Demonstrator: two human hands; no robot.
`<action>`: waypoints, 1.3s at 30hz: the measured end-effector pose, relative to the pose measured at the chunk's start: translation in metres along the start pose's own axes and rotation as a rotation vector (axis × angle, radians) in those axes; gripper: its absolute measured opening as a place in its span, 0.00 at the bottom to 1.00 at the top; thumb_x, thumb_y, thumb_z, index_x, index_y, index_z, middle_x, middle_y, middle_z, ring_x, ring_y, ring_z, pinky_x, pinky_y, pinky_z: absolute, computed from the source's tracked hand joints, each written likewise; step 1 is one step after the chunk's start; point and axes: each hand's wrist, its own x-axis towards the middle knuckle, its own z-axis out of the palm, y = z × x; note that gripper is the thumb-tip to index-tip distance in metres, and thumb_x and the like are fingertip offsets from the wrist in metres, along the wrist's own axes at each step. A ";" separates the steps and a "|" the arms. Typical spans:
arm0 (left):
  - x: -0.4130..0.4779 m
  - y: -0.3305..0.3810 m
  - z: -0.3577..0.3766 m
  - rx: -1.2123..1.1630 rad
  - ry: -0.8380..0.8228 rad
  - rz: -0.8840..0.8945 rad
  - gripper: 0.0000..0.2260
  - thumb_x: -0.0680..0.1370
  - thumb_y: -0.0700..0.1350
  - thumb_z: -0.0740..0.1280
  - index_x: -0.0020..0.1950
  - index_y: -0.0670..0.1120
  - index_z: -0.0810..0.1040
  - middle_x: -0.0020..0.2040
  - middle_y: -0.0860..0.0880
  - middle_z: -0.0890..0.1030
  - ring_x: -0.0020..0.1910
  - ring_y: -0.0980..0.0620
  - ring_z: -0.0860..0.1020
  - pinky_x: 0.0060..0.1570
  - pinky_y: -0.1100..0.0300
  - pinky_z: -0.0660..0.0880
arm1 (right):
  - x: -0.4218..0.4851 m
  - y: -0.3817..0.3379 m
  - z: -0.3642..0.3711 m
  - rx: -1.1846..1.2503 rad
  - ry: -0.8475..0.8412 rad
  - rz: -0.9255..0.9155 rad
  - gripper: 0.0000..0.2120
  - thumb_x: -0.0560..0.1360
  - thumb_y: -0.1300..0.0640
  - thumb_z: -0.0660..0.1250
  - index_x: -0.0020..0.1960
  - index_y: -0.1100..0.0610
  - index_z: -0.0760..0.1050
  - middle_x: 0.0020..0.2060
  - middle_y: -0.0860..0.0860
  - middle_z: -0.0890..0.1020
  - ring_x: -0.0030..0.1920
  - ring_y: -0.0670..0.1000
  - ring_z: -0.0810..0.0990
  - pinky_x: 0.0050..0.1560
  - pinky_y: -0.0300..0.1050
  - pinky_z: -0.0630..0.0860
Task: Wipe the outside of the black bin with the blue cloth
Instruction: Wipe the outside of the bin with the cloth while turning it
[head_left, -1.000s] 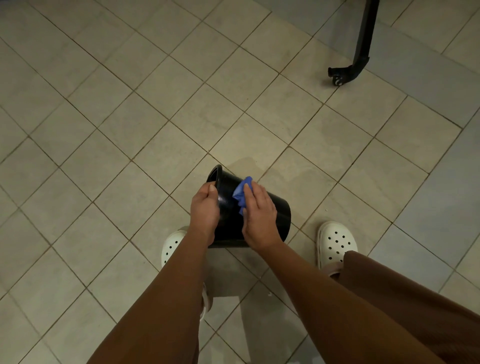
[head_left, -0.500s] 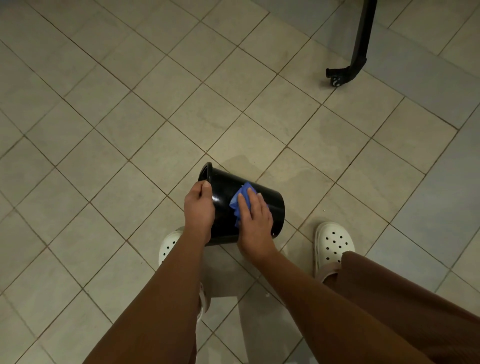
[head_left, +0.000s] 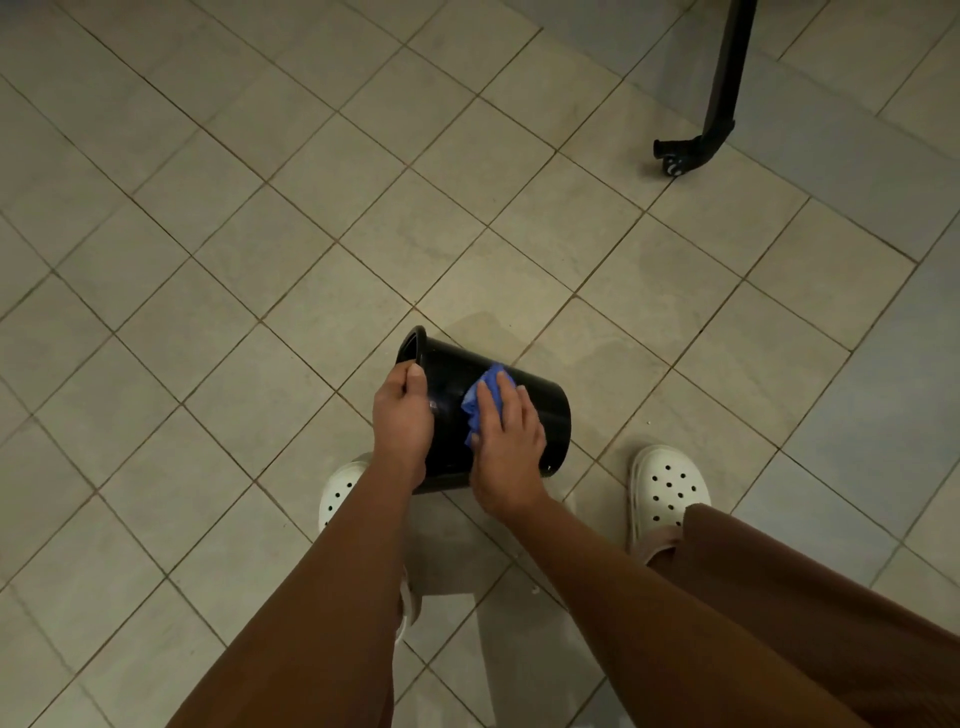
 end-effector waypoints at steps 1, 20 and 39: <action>0.000 -0.001 0.000 0.013 -0.011 -0.001 0.13 0.85 0.46 0.54 0.53 0.46 0.78 0.46 0.46 0.80 0.46 0.47 0.78 0.47 0.52 0.76 | -0.006 -0.003 0.006 -0.007 0.018 -0.031 0.37 0.74 0.59 0.66 0.76 0.53 0.50 0.76 0.54 0.50 0.76 0.58 0.47 0.72 0.63 0.51; -0.001 -0.005 -0.004 0.020 -0.045 0.049 0.12 0.84 0.45 0.56 0.48 0.45 0.78 0.42 0.46 0.79 0.42 0.48 0.77 0.44 0.55 0.75 | 0.009 -0.007 -0.009 0.031 -0.022 -0.030 0.35 0.75 0.59 0.64 0.76 0.53 0.51 0.76 0.51 0.49 0.75 0.55 0.46 0.72 0.61 0.50; -0.001 -0.006 0.004 -0.094 -0.162 -0.025 0.14 0.84 0.43 0.57 0.54 0.46 0.82 0.48 0.46 0.84 0.49 0.49 0.81 0.50 0.57 0.77 | 0.035 -0.003 -0.026 0.071 0.021 -0.135 0.32 0.75 0.61 0.61 0.76 0.52 0.54 0.75 0.50 0.54 0.73 0.54 0.53 0.71 0.60 0.55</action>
